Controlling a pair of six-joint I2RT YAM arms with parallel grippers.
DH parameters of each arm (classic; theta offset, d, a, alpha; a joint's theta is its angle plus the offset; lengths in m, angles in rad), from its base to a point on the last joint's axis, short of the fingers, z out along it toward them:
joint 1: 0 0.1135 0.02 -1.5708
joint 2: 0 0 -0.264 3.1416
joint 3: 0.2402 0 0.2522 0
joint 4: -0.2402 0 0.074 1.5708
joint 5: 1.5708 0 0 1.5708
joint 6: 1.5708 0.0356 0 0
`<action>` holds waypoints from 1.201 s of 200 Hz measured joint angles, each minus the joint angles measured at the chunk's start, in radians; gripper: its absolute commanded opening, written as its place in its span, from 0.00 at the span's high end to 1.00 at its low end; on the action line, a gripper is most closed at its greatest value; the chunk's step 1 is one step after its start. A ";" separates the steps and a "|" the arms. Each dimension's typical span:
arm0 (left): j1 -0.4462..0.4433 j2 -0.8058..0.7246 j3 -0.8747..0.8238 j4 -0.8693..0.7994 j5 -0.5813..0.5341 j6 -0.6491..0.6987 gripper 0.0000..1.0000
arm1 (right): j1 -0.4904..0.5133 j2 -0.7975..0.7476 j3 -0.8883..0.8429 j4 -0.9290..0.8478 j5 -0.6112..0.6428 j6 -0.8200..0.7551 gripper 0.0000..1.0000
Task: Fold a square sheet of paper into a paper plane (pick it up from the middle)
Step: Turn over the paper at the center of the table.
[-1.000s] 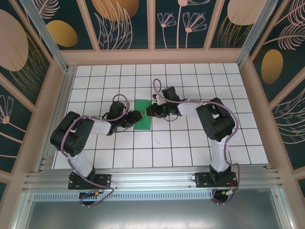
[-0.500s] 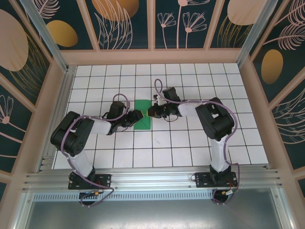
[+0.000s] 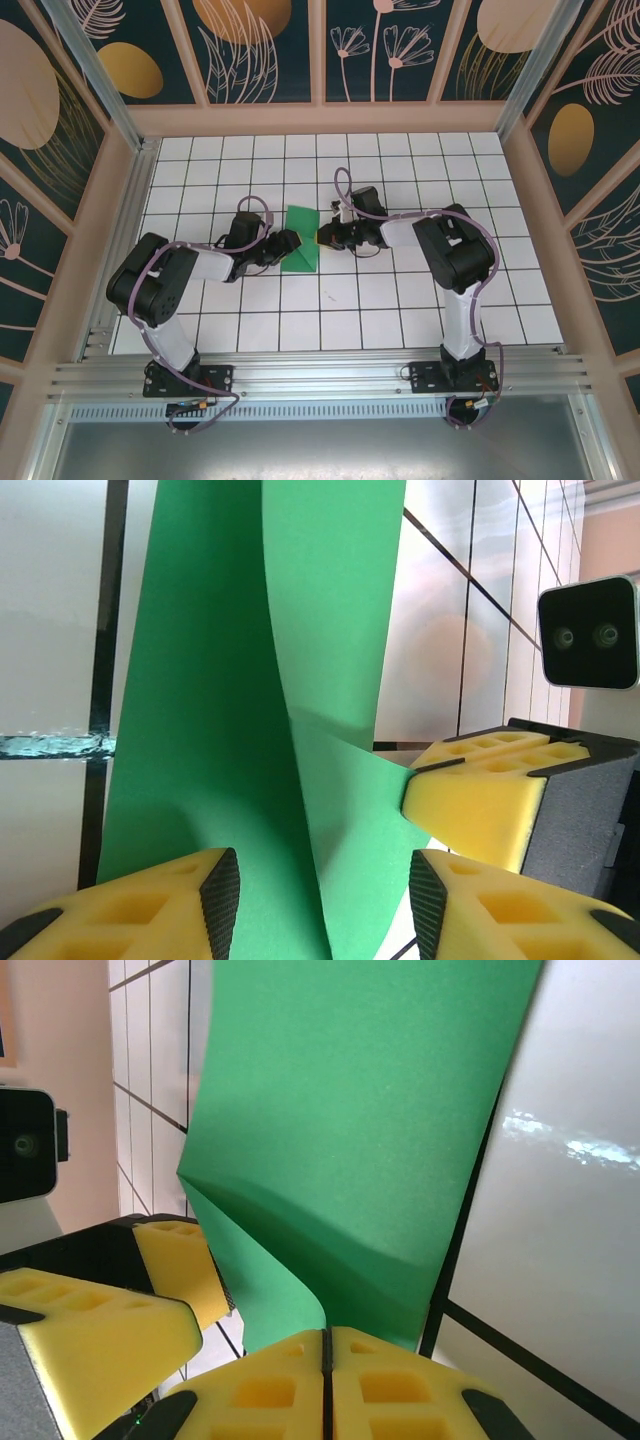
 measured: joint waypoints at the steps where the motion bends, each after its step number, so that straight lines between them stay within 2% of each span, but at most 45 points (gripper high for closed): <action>1: 0.000 0.000 0.000 0.000 0.000 0.000 0.49 | 0.000 0.000 0.000 0.000 0.000 0.000 0.89; 102: 0.000 0.049 0.053 -0.007 0.004 0.023 0.57 | 0.000 0.000 -0.012 0.018 0.001 0.003 0.90; 178: 0.000 0.084 0.058 0.038 0.011 0.030 0.80 | 0.000 0.000 -0.032 0.024 0.001 0.019 0.86; 200: 0.000 0.085 0.058 0.072 0.009 0.031 0.90 | 0.000 0.000 -0.033 0.024 0.001 0.020 0.79; 225: 0.000 0.085 0.054 0.095 0.004 0.045 0.98 | -0.004 -0.010 -0.039 0.032 -0.005 0.030 0.57; 240: 0.000 0.081 0.050 0.095 -0.008 0.057 1.00 | -0.009 -0.052 -0.055 0.027 0.018 0.042 0.50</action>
